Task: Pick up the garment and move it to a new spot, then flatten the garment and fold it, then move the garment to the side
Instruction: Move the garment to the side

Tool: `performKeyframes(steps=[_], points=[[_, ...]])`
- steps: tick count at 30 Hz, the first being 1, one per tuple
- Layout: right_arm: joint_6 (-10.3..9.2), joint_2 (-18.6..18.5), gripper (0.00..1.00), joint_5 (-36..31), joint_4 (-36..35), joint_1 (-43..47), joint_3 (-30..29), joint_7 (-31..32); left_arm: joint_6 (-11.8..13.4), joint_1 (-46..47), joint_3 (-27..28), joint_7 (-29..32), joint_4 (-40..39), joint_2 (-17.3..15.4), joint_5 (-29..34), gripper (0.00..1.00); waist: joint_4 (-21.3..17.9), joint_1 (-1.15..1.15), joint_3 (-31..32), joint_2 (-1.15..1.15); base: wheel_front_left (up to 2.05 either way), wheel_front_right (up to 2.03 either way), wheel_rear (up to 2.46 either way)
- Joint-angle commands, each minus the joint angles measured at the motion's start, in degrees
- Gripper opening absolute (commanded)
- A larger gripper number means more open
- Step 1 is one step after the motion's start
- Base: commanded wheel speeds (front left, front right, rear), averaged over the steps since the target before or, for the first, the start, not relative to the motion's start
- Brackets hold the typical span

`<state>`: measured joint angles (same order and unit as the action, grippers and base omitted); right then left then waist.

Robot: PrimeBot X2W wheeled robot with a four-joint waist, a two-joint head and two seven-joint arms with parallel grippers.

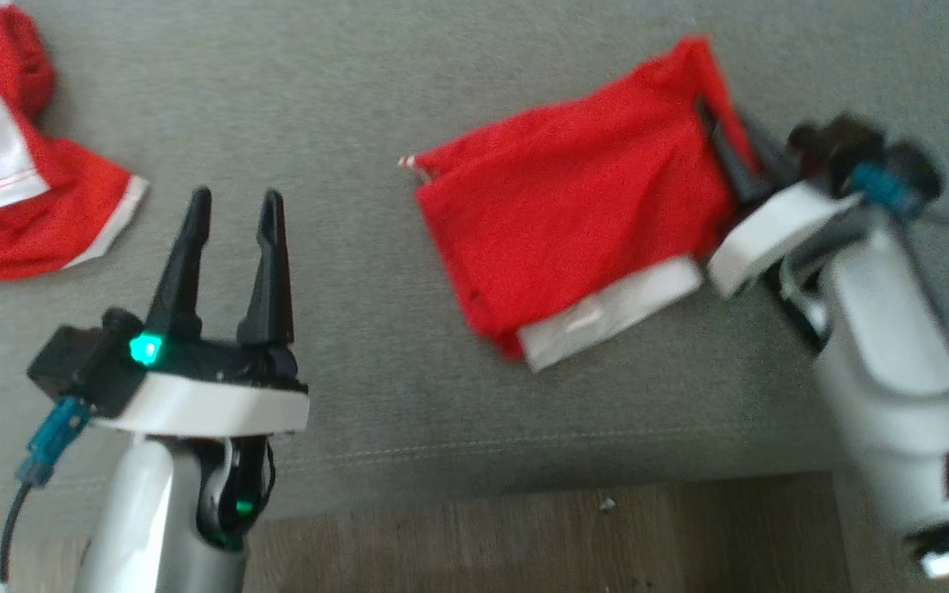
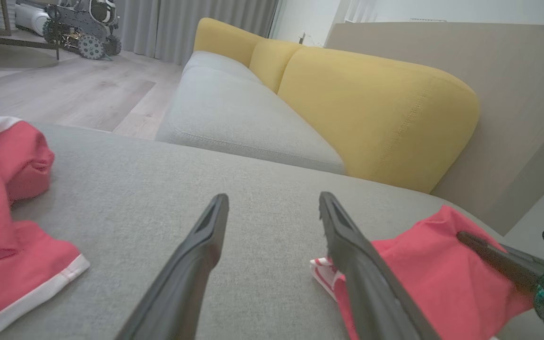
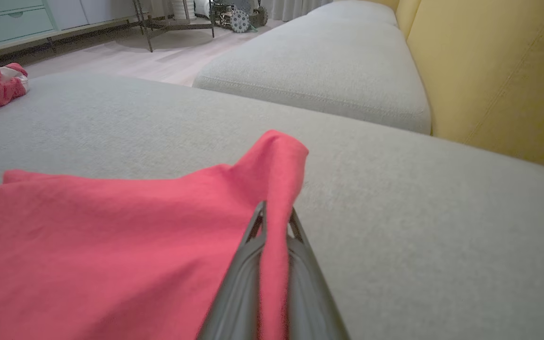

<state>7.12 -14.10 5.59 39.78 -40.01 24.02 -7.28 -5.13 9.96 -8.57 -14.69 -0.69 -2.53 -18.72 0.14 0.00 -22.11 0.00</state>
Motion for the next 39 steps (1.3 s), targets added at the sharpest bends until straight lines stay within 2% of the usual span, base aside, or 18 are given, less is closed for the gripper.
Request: performKeyframes(steps=[1, 7, 13, 24, 34, 35, 36, 37, 39], points=[[0.36, -1.47, 0.0, 0.45, -2.04, -2.01, 1.37, 0.39, -0.36, 2.34, 1.93, -0.31, -2.4, -0.34, 0.84, 1.0, -1.73, 0.0, -1.72, 0.0, 0.0, 0.0, 0.0], [0.36, -8.38, 0.0, 4.85, -1.87, -9.24, 3.24, 2.1, -1.54, 6.73, 2.53, -0.31, -3.84, -0.43, 3.42, 1.0, -5.25, 0.0, -5.58, 0.0, 0.0, 0.0, 0.0], [0.36, -12.61, 0.0, 9.8, 0.63, -14.8, -0.06, 0.55, -2.11, 11.61, 2.45, -0.31, -5.03, -2.1, 4.45, 1.0, -8.46, 0.0, -9.19, 0.0, 0.0, 0.0, 0.0], [0.36, -10.78, 0.0, 14.08, 4.36, -18.93, -6.17, -3.04, -2.3, 13.3, 1.36, -0.31, -6.02, -4.74, 4.19, 1.0, -12.66, 0.0, -12.7, 0.0, 0.0, 0.0, 0.0], [0.36, -9.63, 0.0, 10.36, 8.48, -20.71, -8.73, -3.12, -2.32, 13.23, 0.99, -0.31, -6.44, -5.19, 3.88, 1.0, -12.72, 0.0, -13.66, 0.0, 0.0, 0.0, 0.0], [0.36, -9.44, 0.02, 9.92, 8.7, -20.82, -9.0, -3.03, -2.32, 13.24, 1.02, -0.31, -6.42, -5.18, 3.84, 1.0, -12.66, 0.0, -13.71, 0.0, 0.0, 0.0, 0.0], [0.36, -9.3, 0.82, 9.58, 8.83, -20.89, -9.28, -3.04, -2.32, 13.22, 1.07, -0.31, -6.4, -5.17, 3.8, 1.0, -12.6, 0.0, -13.75, 0.0, 0.0, 0.0, 0.0], [0.36, -9.09, 1.0, 9.53, 8.91, -20.91, -9.6, -3.09, -2.32, 13.18, 1.15, -0.31, -6.39, -5.14, 3.75, 1.0, -12.53, 0.0, -13.75, 0.0, 0.0, 0.0, 0.0], [0.36, -8.89, 1.0, 9.46, 9.1, -20.9, -9.99, -3.0, -2.32, 13.09, 1.32, -0.31, -6.33, -5.08, 3.64, 1.0, -12.41, 0.0, -13.69, 0.0, 0.0, 0.0, 0.0]])
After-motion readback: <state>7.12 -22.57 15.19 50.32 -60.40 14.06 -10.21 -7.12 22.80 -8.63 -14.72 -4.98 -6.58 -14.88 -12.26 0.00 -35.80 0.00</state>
